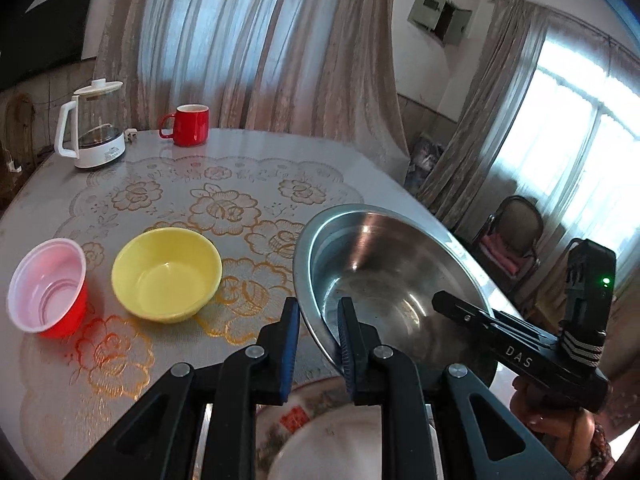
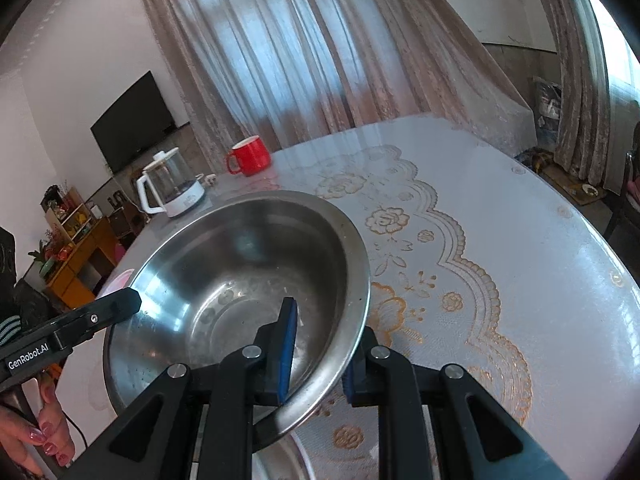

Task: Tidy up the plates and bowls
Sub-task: 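Lift the steel bowl with both grippers and carry it beside the plate stack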

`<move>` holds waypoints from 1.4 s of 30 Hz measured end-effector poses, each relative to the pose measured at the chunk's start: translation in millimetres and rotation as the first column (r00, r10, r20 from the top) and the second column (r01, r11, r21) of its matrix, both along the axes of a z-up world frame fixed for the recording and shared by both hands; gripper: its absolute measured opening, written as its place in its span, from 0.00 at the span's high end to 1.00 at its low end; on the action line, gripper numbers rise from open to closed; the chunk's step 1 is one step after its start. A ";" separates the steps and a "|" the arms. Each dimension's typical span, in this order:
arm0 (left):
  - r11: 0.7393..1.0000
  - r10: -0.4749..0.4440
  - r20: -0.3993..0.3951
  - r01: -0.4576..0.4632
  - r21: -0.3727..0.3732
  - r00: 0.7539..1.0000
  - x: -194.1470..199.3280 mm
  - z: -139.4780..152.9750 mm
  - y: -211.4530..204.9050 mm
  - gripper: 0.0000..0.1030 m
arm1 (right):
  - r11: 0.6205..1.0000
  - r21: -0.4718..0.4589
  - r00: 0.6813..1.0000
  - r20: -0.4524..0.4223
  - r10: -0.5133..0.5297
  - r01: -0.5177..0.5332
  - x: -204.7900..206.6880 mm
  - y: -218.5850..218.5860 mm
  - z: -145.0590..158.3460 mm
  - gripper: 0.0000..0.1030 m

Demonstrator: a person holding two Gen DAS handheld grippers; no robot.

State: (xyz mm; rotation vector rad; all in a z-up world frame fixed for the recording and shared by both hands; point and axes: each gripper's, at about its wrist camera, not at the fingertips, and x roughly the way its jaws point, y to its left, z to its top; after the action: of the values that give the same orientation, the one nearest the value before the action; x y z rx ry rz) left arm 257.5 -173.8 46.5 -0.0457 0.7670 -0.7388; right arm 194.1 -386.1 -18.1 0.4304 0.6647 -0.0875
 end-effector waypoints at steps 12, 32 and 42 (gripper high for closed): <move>0.997 0.037 -0.002 -0.037 -0.070 0.999 -43.3 9.3 44.4 0.81 | 0.999 -0.011 0.998 0.039 0.052 -0.052 -28.9 33.6 25.8 0.83; 0.987 0.129 0.015 -0.127 -0.094 0.991 -112.0 -2.7 127.8 0.77 | 0.985 0.035 0.984 0.052 0.169 -0.171 -76.8 108.4 34.3 0.83; 0.969 0.231 -0.008 -0.231 -0.086 0.973 -125.4 -17.7 181.4 0.77 | 0.959 0.070 0.962 0.003 0.273 -0.273 -73.1 158.9 15.1 0.83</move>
State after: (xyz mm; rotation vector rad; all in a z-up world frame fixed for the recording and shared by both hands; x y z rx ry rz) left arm 132.1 7.6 28.8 -0.2096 0.7134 -0.5498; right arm 121.0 -227.2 -3.0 0.4016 0.7293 0.1973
